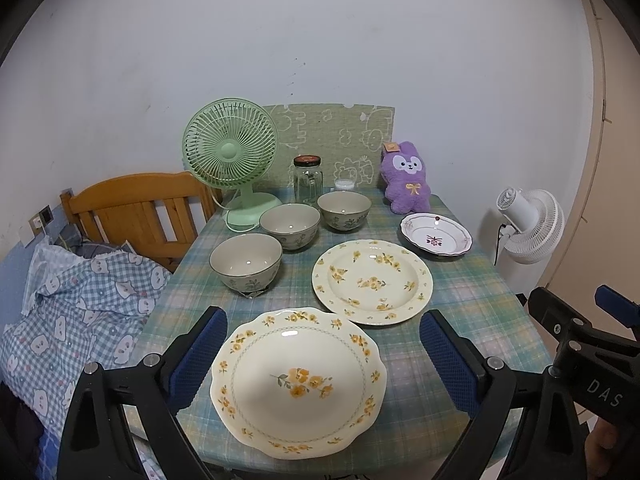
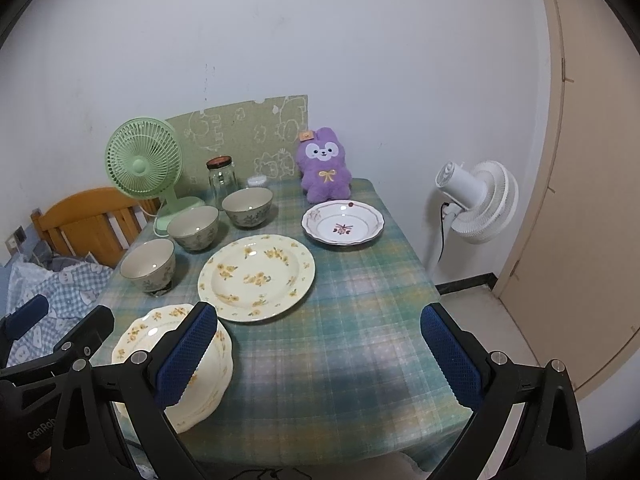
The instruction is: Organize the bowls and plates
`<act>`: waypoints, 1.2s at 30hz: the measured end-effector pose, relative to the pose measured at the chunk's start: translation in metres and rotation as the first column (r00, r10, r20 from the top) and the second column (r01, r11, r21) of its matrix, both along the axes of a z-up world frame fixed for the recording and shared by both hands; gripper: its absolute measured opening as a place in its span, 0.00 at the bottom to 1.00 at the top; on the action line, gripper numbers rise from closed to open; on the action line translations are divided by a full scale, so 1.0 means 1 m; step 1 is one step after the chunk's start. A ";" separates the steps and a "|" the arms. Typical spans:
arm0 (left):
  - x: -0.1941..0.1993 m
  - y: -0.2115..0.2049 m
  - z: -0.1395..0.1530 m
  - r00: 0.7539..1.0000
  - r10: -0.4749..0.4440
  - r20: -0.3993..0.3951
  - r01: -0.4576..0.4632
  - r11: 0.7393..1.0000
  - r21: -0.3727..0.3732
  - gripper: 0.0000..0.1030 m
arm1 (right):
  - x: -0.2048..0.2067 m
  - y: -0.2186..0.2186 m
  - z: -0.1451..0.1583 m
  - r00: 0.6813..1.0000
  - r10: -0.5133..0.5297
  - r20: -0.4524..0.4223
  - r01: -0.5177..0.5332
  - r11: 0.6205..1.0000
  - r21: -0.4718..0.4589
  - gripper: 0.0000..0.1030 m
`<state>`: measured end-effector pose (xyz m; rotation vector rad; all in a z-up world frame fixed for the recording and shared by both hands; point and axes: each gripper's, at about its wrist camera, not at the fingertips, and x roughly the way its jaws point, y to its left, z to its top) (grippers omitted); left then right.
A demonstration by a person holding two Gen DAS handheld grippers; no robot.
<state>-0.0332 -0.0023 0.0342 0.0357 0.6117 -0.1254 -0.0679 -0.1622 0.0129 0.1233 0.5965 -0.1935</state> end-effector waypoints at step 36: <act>0.045 0.032 -0.026 1.000 -0.003 -0.015 0.004 0.999 0.046 0.90 | 0.061 0.047 -0.011 0.997 0.072 0.007 -0.072 0.997 0.020 0.91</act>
